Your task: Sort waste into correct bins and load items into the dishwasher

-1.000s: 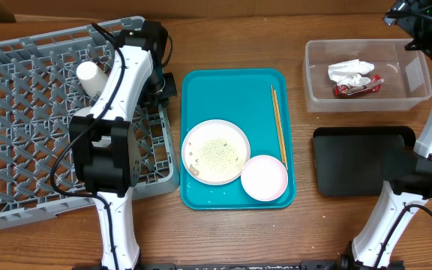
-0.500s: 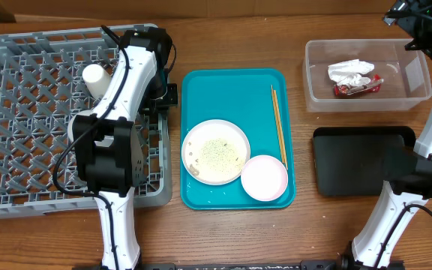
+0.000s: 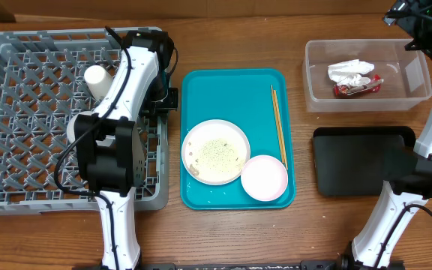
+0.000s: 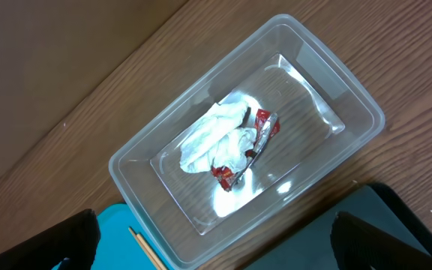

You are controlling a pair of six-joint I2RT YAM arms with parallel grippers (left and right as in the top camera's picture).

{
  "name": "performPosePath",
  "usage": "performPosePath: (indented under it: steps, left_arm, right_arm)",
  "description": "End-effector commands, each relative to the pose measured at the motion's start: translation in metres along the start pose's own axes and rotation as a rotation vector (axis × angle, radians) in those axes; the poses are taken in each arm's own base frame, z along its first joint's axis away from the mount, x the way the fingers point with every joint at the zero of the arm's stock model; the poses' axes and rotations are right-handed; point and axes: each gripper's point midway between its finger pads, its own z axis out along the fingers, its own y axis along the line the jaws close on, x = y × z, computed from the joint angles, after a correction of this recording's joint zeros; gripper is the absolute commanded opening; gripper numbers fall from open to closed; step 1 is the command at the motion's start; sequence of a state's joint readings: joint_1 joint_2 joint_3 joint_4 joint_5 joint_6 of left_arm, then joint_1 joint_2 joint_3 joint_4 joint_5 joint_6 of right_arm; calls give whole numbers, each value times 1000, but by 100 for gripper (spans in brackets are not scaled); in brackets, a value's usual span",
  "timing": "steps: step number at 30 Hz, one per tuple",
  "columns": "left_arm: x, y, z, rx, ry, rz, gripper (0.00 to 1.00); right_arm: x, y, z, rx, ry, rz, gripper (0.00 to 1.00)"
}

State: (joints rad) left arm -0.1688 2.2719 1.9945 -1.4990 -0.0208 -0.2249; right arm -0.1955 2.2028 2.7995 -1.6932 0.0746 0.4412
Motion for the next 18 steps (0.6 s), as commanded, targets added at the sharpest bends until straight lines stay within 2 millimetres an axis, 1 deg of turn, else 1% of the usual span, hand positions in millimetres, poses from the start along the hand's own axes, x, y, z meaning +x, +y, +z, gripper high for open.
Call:
performPosePath:
  steps: [1,3,7,9,11,13,14,15,18]
  left_arm:
    - [-4,22,0,-106,-17,-10,6]
    - [-7,22,0,-103,-28,-27,9]
    - [-7,22,-1,-103,-31,-27,23]
    - [-6,23,-4,-103,-29,-36,33]
    - [-6,23,-11,-103,-33,-38,47]
    - [-5,23,-22,-101,-41,-41,58]
    - [-5,24,-29,-100,-48,-51,61]
    - [-5,24,-37,-96,-58,-59,62]
    - [-5,22,-64,-72,-97,-62,61]
  right_arm:
    - [-3,1,-8,-13,-20,3,100]
    - [-3,1,-8,-13,-20,2,100]
    - [-3,1,-8,-13,-20,3,100]
    - [-3,1,-8,-13,-20,3,100]
    - [-3,1,-8,-13,-20,3,100]
    - [-3,1,-8,-13,-20,3,100]
    - [-3,1,-8,-13,-20,3,100]
    - [-3,1,-8,-13,-20,3,100]
    - [-3,1,-8,-13,-20,3,100]
